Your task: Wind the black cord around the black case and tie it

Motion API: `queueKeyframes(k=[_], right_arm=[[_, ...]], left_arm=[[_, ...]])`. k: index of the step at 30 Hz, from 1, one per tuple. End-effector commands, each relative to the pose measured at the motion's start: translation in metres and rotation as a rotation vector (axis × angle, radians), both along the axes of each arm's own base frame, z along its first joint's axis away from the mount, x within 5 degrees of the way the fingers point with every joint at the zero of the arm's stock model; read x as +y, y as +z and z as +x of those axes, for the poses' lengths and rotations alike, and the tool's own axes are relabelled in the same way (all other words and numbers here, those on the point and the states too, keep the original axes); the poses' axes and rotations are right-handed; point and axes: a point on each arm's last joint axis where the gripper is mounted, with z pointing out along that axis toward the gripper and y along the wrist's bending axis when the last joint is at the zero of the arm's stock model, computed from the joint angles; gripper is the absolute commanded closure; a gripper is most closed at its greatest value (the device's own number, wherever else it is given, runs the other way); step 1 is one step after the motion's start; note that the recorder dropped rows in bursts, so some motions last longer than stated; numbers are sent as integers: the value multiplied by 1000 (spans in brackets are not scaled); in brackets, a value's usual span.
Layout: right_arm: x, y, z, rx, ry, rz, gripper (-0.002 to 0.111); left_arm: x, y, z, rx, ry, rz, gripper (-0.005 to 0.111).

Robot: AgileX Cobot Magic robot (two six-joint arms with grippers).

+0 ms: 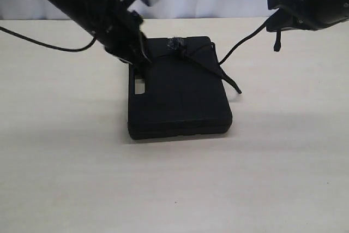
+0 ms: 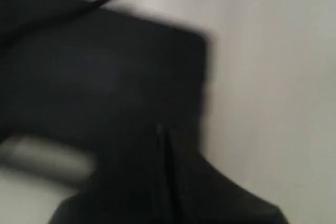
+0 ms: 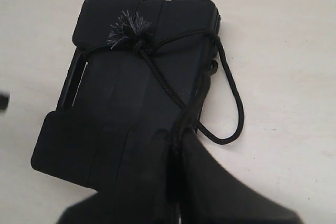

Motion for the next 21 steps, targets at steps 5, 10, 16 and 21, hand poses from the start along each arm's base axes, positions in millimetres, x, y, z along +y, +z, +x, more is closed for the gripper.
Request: queueKeyframes(k=[5,10,16,21], right_arm=[[0,6,-2,-15,14,-8,104],[0,6,-2,-17,12,-8,104],[0,6,-2,-17,12,-8,104],[0,6,-2,-17,12,-8,104]], left_arm=[[50,-2,36,-26,858,11,107],[39,-4,35,-53,811,40,107],[26,-26,31,-11,735,164,89],[16,-55,32,115,804,142,56]])
